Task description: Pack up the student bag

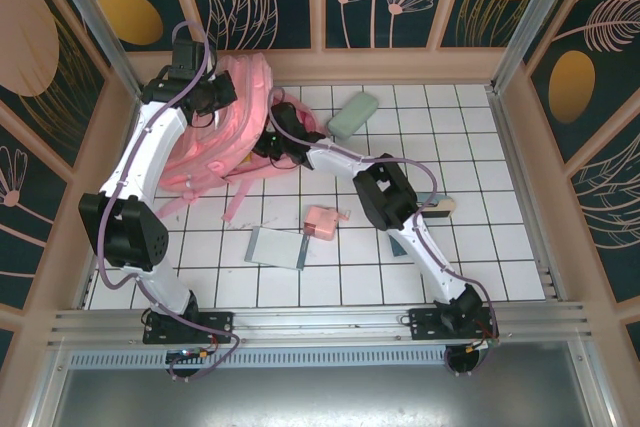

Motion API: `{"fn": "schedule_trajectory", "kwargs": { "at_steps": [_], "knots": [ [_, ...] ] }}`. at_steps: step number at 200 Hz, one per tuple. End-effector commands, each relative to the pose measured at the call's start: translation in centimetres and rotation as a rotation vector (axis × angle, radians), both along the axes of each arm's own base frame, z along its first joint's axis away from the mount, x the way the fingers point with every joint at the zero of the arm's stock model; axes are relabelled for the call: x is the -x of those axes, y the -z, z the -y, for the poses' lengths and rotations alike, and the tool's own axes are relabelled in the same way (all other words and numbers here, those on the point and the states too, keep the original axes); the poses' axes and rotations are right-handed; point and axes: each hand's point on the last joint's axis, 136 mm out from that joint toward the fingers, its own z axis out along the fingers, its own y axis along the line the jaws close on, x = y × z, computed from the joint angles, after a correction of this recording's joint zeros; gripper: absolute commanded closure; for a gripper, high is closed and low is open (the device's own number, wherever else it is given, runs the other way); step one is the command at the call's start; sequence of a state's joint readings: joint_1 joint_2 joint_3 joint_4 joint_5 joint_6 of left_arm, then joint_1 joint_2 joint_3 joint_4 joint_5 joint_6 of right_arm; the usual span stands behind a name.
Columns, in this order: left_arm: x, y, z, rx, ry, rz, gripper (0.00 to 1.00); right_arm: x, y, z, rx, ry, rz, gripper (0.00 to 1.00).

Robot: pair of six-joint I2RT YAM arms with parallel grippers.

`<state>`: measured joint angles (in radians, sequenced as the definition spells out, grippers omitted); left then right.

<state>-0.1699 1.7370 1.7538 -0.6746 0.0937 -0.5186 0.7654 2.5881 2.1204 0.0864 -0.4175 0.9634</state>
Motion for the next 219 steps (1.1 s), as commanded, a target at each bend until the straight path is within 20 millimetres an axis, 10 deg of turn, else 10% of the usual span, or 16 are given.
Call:
{"fn": "schedule_trajectory", "kwargs": {
  "at_steps": [1, 63, 75, 91, 119, 219],
  "knots": [
    [-0.1, -5.3, 1.4, 0.104, 0.038, 0.163, 1.0, 0.3, -1.9, -2.6, -0.179, -0.032, 0.001, 1.0],
    [0.0, -5.3, 1.6, 0.116, 0.044, 0.164, 1.0, 0.3, -1.4, -6.4, -0.236, -0.032, -0.033, 1.0],
    [0.0, -5.2, 1.4, 0.099, 0.04, 0.163, 1.0, 0.6, -1.5, -6.1, -0.212, -0.045, -0.032, 0.79],
    [-0.1, -5.0, 1.0, 0.076, 0.03, 0.162, 1.0, 0.6, -2.3, -5.3, -0.155, -0.046, 0.002, 0.55],
    [-0.1, -4.9, 0.6, 0.048, 0.022, 0.165, 1.0, 0.6, -4.7, -3.4, -0.095, -0.038, 0.066, 0.42],
    [0.2, -2.9, 0.1, 0.006, 0.025, 0.161, 1.0, 1.3, -6.4, 3.8, 0.133, -0.001, 0.105, 0.33]
  ]
}}
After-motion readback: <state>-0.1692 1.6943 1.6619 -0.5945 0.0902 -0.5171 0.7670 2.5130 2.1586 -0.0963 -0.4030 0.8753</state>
